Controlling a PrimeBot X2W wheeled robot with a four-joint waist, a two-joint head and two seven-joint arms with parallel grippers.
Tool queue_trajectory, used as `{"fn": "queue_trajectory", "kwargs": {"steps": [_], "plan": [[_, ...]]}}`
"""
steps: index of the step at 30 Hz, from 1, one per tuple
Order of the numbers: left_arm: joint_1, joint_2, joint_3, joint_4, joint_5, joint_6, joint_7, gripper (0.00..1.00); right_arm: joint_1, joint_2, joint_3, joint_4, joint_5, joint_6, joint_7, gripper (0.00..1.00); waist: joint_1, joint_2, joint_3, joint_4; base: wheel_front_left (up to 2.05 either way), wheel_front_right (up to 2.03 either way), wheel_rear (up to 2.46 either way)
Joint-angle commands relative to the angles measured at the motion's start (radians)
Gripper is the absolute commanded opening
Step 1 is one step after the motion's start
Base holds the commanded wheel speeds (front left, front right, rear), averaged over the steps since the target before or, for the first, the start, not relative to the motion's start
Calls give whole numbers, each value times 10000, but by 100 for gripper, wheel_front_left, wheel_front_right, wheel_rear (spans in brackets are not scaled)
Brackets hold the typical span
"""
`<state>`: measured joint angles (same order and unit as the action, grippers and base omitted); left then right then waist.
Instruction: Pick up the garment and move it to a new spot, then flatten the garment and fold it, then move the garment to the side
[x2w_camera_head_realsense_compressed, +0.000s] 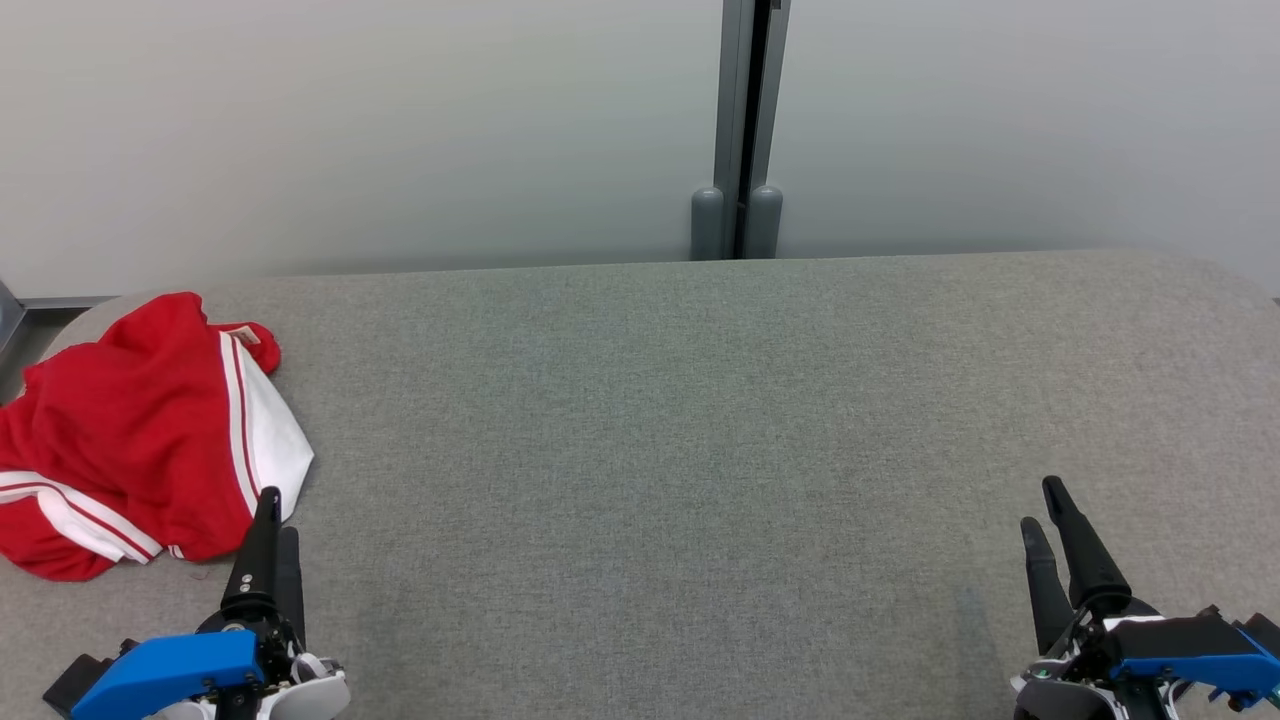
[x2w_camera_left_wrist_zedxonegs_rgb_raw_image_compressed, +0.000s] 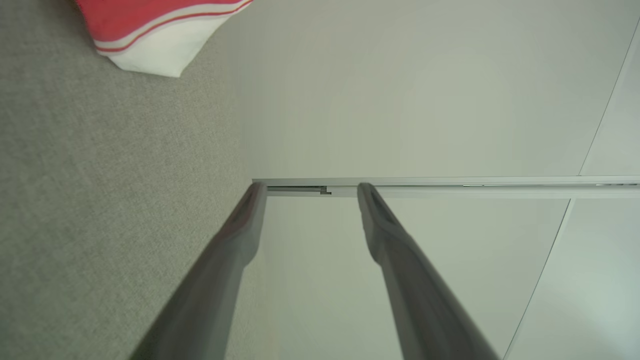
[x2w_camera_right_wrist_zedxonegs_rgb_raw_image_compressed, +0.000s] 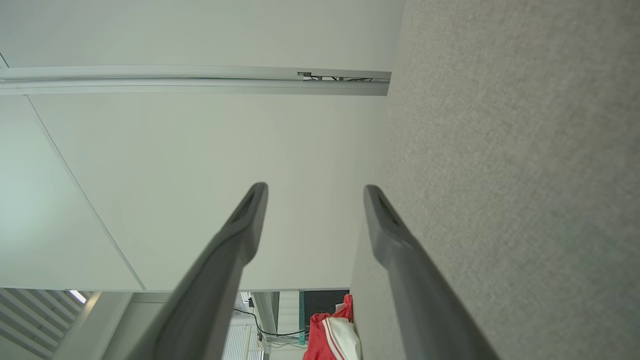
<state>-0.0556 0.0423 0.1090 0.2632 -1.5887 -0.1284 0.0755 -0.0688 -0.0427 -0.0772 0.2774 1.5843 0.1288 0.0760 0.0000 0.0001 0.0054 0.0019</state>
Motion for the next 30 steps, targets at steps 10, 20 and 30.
{"fn": "queue_trajectory", "kwargs": {"steps": [10,20,30], "plan": [[-305,68,-10,-484,1292,-8,-515,100,-346,-44,357,-397,-1115,8,-521,100,0,-1,37,24,0,0,0],[-361,75,46,-730,3176,-11,-929,100,-441,-53,516,-634,-2621,11,-934,100,0,-1,66,60,0,0,0],[-373,80,39,-826,5377,71,-1302,100,-505,-61,731,-825,-4342,13,-1309,100,0,-1,89,87,0,0,0]]}}
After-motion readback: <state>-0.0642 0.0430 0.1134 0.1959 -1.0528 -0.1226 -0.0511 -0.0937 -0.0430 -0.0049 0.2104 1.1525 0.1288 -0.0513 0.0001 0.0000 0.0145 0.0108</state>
